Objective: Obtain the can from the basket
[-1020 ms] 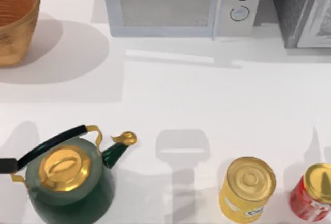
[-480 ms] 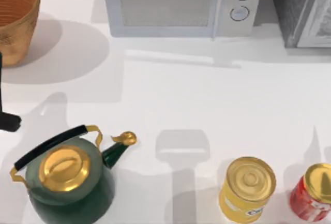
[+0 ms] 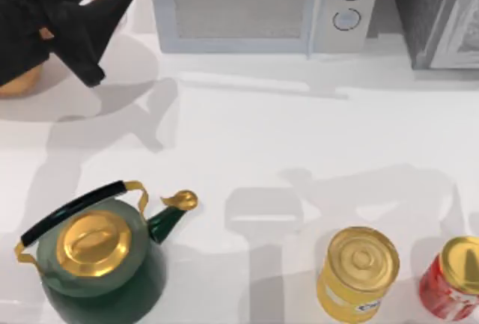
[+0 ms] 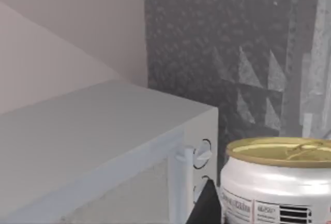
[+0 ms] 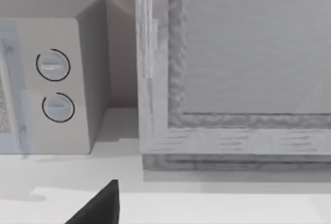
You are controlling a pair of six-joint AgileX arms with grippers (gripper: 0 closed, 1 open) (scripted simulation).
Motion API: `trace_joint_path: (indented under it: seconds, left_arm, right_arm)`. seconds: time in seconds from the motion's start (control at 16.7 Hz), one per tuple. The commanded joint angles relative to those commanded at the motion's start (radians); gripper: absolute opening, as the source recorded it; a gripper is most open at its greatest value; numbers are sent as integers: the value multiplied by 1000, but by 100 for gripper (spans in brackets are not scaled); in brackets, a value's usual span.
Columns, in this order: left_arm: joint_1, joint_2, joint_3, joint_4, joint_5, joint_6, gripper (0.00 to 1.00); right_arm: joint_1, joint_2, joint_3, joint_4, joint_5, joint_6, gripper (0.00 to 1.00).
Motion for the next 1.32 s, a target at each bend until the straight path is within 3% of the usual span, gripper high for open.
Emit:
trace_joint_path:
  seconds: [0.36,0.66,0.9,1.26,1.32]
  left_arm:
    - [-82,666,286,329,318,4,0]
    - [-140,1063,445,546,496,18,0]
    - [-174,1199,487,633,560,27,0]
    - [-177,1207,488,638,564,27,0]
    - [-177,1207,488,638,564,27,8]
  right_arm:
    - [0,0,0,0,0,0,100]
    - [0,0,0,0,0,0,100]
    - [0,0,0,0,0,0,100]
    - [0,0,0,0,0,0,100]
    - [0,0,0,0,0,0,100]
